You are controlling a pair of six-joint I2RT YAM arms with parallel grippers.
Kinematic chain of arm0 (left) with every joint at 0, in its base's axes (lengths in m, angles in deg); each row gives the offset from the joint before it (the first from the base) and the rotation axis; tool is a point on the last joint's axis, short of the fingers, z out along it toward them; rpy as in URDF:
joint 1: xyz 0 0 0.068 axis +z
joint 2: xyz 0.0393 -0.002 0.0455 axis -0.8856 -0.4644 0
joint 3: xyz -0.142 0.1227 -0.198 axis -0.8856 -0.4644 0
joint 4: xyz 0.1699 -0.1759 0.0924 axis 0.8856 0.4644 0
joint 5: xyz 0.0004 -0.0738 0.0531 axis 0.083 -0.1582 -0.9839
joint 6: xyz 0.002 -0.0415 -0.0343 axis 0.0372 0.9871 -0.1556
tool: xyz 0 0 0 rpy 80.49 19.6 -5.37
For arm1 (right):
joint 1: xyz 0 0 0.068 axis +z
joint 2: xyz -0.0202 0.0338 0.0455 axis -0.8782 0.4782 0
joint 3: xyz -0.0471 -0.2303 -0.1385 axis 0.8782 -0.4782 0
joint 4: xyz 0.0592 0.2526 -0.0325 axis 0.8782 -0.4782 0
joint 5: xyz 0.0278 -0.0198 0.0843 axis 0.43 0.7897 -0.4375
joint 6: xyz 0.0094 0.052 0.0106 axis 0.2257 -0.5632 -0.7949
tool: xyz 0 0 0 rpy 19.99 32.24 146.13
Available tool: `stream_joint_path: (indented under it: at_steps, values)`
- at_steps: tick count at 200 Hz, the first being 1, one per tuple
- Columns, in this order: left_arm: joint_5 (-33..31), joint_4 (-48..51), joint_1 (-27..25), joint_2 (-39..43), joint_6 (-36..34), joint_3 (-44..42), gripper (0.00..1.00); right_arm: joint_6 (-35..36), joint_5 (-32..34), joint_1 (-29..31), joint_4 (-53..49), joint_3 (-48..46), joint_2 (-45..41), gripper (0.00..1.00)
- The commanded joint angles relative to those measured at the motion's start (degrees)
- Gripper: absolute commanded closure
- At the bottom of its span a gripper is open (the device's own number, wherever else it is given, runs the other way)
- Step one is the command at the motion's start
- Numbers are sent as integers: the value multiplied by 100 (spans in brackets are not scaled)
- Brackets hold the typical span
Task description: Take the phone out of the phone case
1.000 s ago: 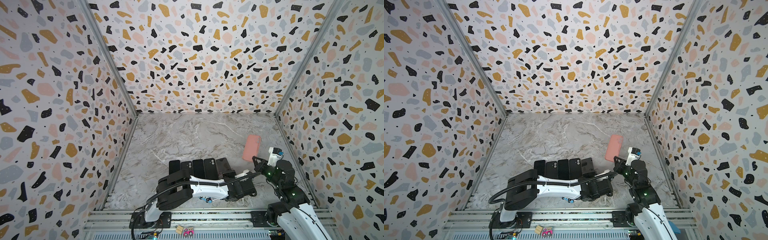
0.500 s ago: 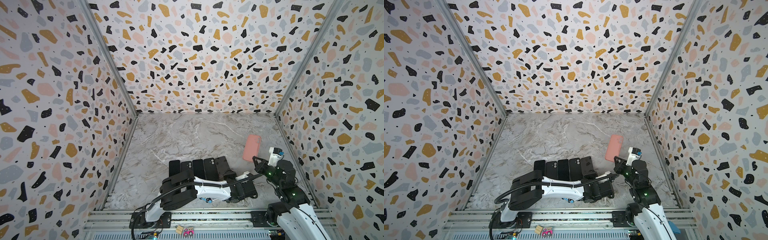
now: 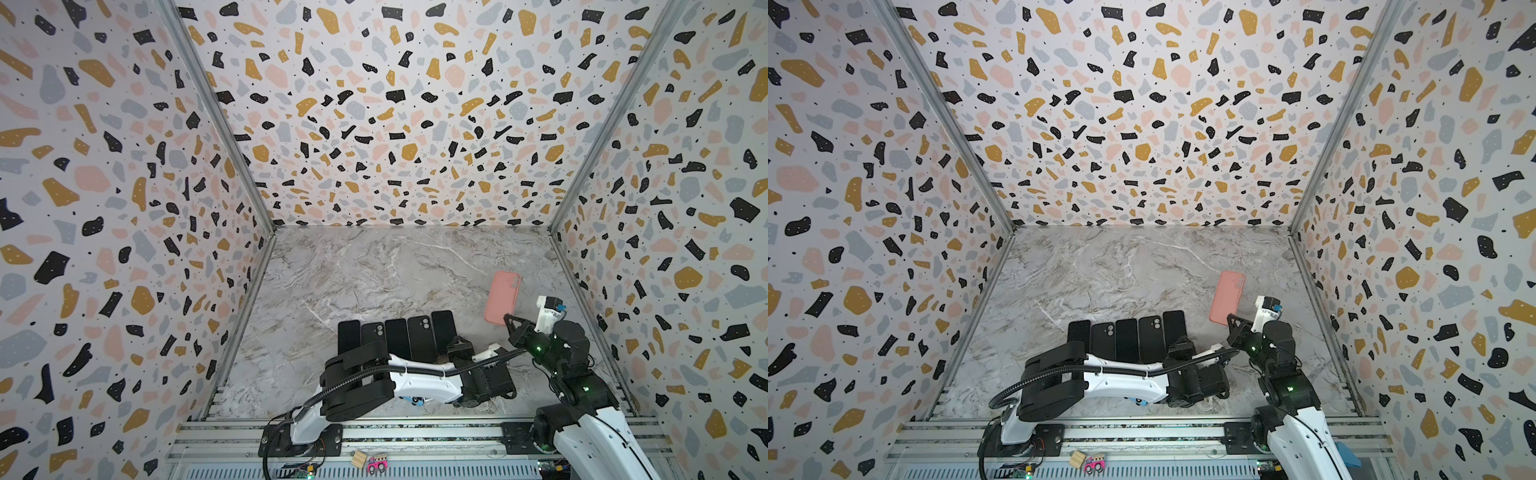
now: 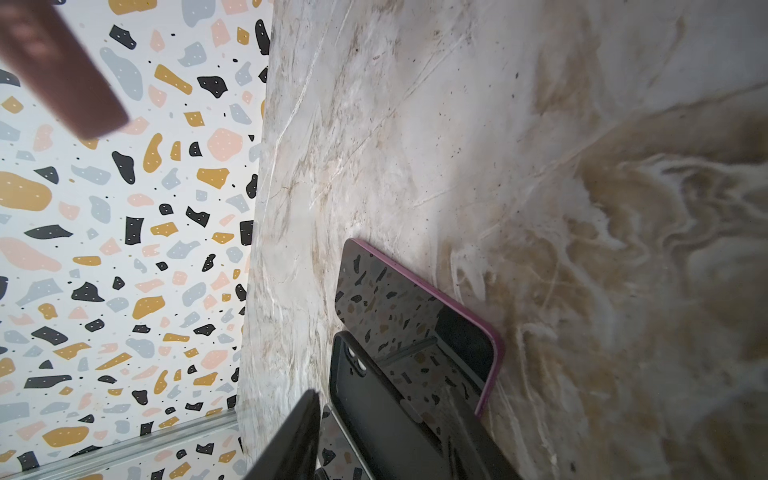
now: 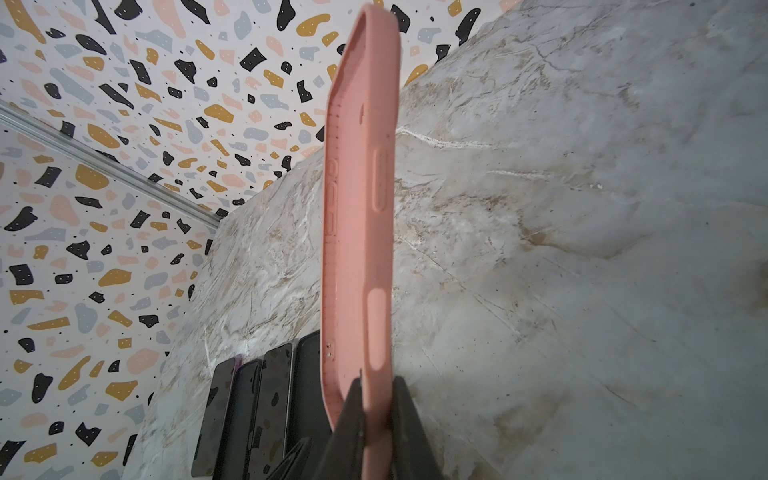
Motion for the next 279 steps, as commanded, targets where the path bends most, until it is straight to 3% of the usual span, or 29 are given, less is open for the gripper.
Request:
stream_joint_path:
  at_steps: [1, 58, 110, 133, 164, 179, 204, 279]
  values:
    - [-185, -59, -26, 140, 163, 69, 47, 149, -86, -26, 83, 8, 53, 100]
    - [-91, -671, 194, 1764, 714, -861, 33, 618, -609, -27, -70, -77, 710, 100]
    - [365, -1013, 948, 3598, 1498, -2121, 26, 976, -740, 62, -84, -255, 1209, 100]
    - [717, -1274, 1347, 4482, 1723, -2592, 23, 1067, -585, 360, -27, -214, 1725, 100]
    - [706, -1491, 1754, 5420, 1826, -3019, 11, 1003, 18, 775, 69, -220, 2291, 100]
    - [796, -1385, 1966, 5670, 1839, -3047, 0, 946, 8, 827, 288, -313, 2443, 100]
    - [788, -1305, 2107, 5920, 1784, -3101, 0, 932, 154, 871, 483, -367, 2596, 100]
    - [946, -1277, 2202, 6331, 1845, -3120, 1, 863, -351, 941, 923, -567, 2928, 100]
